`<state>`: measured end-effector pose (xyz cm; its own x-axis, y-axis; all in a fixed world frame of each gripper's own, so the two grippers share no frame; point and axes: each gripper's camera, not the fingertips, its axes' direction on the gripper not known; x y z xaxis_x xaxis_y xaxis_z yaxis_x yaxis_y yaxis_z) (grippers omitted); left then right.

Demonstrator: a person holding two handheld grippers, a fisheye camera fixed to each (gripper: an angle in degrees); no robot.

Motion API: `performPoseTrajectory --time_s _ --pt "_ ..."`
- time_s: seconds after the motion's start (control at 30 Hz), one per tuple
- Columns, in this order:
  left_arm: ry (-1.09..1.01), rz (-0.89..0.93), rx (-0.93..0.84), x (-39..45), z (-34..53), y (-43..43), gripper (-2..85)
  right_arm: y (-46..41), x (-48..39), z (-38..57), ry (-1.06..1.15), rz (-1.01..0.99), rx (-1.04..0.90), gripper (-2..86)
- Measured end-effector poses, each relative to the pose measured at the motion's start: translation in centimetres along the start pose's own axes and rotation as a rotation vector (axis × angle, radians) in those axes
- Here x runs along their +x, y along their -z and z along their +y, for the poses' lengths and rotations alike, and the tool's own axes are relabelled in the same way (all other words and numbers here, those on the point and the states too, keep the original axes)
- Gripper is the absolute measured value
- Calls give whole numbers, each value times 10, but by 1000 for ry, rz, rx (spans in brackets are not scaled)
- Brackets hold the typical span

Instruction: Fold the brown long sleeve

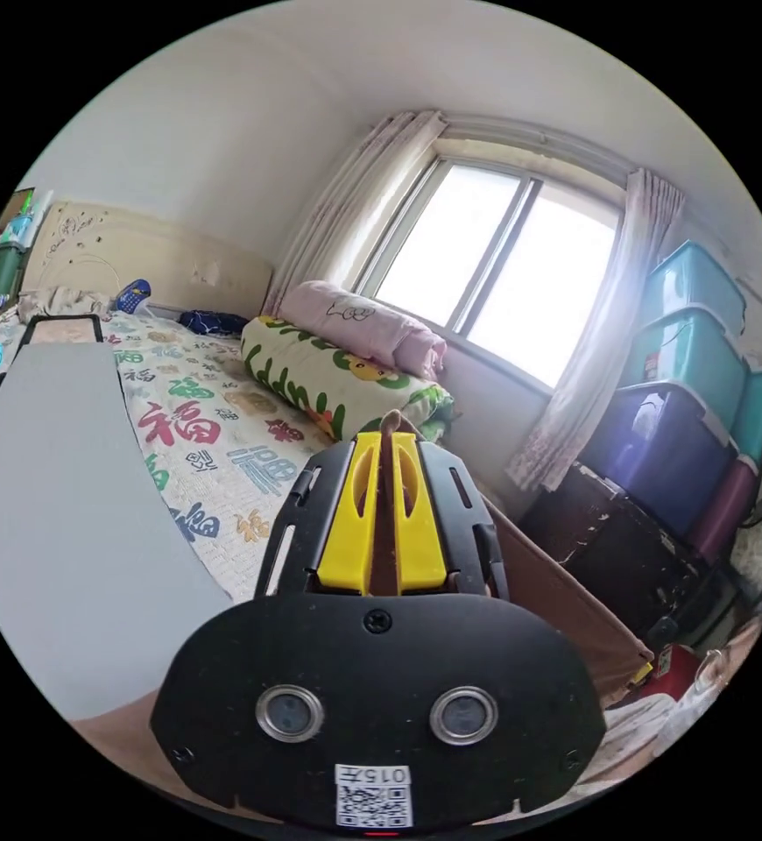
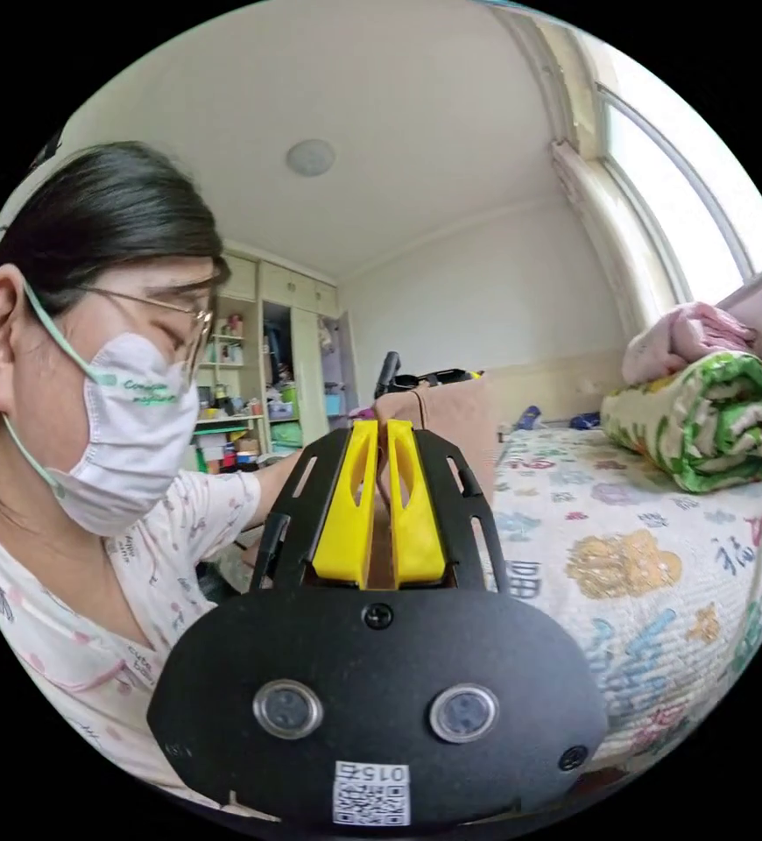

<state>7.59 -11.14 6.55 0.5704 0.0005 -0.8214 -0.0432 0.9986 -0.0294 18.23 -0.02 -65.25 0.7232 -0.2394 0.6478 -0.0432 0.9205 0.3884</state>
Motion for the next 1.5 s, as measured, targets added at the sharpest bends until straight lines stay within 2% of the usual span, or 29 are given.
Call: performPoseTrajectory --time_s 0.1,0.3,0.53,0.73,0.83,0.9,1.0,1.1,1.2,1.27,1.4,1.5 --pt "0 -62 -20 -56 47 81 9 -72 -27 33 2 -184 -115 7" --pt "34 -178 -184 -165 162 170 10 -191 -81 126 -26 -350 -361 7" --pt "52 -172 -244 -210 242 185 15 -252 -112 202 4 -356 -539 7" --pt "76 -223 -163 -209 279 191 57 -268 -112 249 19 -328 -572 8" --pt "99 -193 -169 -201 294 173 106 -273 -109 267 29 -330 -576 8" --pt "124 -171 -263 -193 304 137 136 -276 -109 278 43 -331 -566 8" --pt "115 -259 -323 -174 313 96 151 -280 -109 290 75 -331 -567 8" --pt "60 -229 -354 -149 319 63 92 -287 -109 299 87 -339 -578 8" --pt "-2 -306 -353 -120 326 41 32 -298 -107 306 105 -342 -590 8" --pt "-34 -376 -340 -99 329 29 24 -309 -106 313 109 -342 -613 8" --pt "-144 -569 -456 -59 343 -34 18 -341 -102 332 96 -330 -672 9" --pt "-191 -620 -489 -41 351 -68 20 -358 -100 334 116 -321 -677 10"
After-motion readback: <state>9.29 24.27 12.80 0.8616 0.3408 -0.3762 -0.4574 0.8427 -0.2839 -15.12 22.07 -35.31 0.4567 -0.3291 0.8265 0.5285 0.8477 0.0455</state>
